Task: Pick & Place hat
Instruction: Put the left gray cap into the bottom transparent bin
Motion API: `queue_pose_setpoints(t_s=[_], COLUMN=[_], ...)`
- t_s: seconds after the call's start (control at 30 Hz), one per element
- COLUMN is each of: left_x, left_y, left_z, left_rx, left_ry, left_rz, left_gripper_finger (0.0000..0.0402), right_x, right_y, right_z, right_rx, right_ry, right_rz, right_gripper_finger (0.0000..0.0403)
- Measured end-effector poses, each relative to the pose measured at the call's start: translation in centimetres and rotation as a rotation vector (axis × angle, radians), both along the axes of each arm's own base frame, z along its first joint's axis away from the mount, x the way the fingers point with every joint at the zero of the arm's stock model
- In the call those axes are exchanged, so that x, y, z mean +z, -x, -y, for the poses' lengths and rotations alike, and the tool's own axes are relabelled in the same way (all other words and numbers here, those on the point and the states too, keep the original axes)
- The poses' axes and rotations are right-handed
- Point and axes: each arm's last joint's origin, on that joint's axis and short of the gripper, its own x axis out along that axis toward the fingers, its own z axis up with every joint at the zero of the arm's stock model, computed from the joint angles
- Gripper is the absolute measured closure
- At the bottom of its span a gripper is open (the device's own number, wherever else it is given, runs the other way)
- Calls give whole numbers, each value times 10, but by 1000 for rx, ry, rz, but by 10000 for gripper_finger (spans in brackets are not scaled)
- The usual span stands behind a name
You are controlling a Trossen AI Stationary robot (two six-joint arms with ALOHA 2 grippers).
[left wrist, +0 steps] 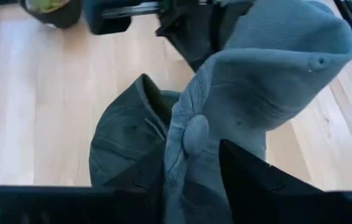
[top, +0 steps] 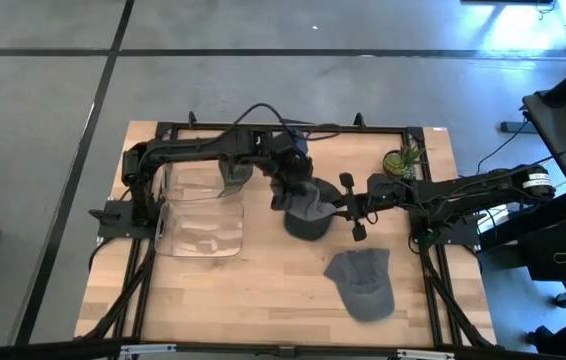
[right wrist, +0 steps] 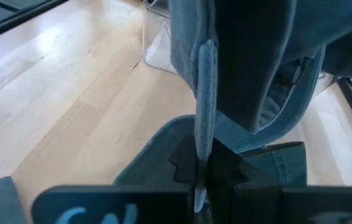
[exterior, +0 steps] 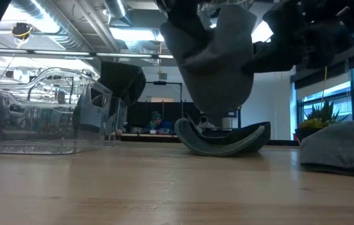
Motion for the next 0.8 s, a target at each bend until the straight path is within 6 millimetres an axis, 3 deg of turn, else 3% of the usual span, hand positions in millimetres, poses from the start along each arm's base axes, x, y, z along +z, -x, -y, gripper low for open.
queue_pose_setpoints(t_s=[0.27, 0.57, 0.8], left_x=[2, 15, 38], left_y=[-3, 0, 13], left_z=[8, 14, 16], left_rx=[-4, 75, 327], left_ry=[14, 58, 102], left_rz=[25, 9, -11], left_gripper_finger=[389, 397, 397], right_x=[2, 2, 1], right_y=[-1, -1, 0], right_z=[2, 3, 4], right_rx=[-70, -124, -146], right_ry=[-31, -46, -62], right_rz=[20, 17, 5], right_gripper_finger=[385, 373, 303])
